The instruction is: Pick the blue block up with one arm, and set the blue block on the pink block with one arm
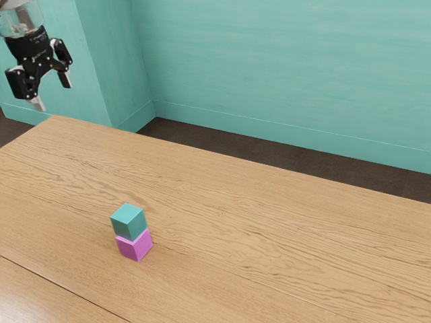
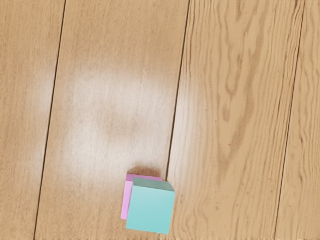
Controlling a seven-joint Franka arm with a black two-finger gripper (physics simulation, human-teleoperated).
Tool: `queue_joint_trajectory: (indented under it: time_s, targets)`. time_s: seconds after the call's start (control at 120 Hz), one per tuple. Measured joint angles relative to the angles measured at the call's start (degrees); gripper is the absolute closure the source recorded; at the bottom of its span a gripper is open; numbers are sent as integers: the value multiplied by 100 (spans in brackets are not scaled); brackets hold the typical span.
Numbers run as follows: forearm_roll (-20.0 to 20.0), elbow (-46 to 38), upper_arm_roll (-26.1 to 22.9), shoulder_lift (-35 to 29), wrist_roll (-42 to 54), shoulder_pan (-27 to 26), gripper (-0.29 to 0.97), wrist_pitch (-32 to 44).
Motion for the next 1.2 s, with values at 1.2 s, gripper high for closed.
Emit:
queue_joint_trajectory:
  time_s: [1.2]
  targets:
    - [-195, -203, -308, -357, -377, 384, 0, -42]
